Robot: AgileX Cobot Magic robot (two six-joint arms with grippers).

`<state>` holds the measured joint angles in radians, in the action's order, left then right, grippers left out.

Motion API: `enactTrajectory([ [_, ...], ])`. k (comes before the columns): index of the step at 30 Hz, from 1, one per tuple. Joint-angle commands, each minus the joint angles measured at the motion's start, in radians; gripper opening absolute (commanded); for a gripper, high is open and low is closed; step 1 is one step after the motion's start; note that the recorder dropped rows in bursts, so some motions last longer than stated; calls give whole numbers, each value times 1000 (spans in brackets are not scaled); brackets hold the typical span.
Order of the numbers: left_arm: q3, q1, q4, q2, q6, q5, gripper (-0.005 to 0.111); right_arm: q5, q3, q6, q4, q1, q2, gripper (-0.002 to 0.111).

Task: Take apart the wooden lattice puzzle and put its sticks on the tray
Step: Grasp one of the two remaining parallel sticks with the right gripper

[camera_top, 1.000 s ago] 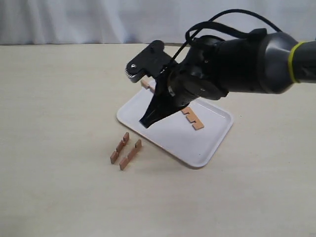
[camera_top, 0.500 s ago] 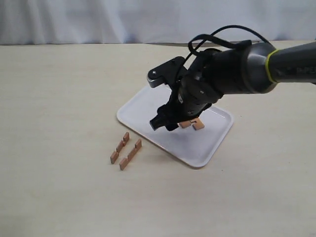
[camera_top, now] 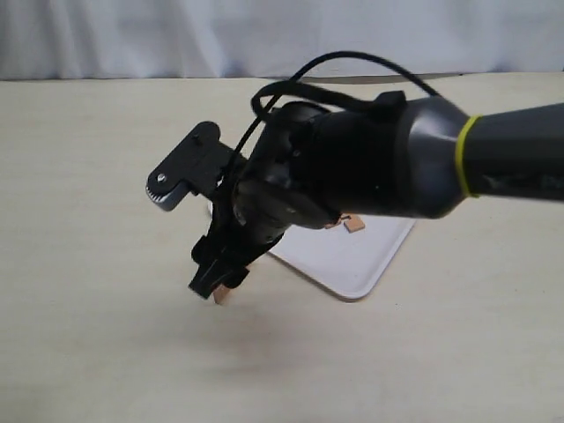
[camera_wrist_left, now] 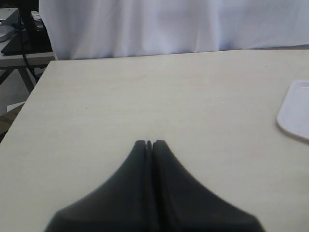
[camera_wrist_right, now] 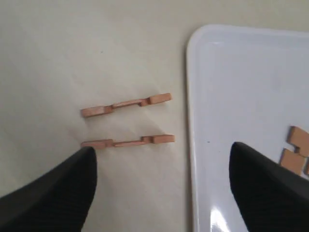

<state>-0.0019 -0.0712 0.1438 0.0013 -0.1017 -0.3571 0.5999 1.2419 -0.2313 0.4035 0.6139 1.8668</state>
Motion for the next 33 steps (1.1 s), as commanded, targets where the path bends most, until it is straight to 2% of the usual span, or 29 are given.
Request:
enactTrajectory([
  [1, 2, -5, 2, -1, -1, 9, 0, -34, 1, 14, -19, 13, 31, 82],
  [7, 2, -5, 2, -1, -1, 9, 0, -27, 1, 73, -104, -12, 57, 87],
  [15, 2, -5, 2, -1, -1, 9, 0, -22, 2, 360, -423, -91, 105, 87],
  [33, 2, -5, 2, -1, -1, 9, 0, -176, 2, 373, -425, -94, 168, 87],
])
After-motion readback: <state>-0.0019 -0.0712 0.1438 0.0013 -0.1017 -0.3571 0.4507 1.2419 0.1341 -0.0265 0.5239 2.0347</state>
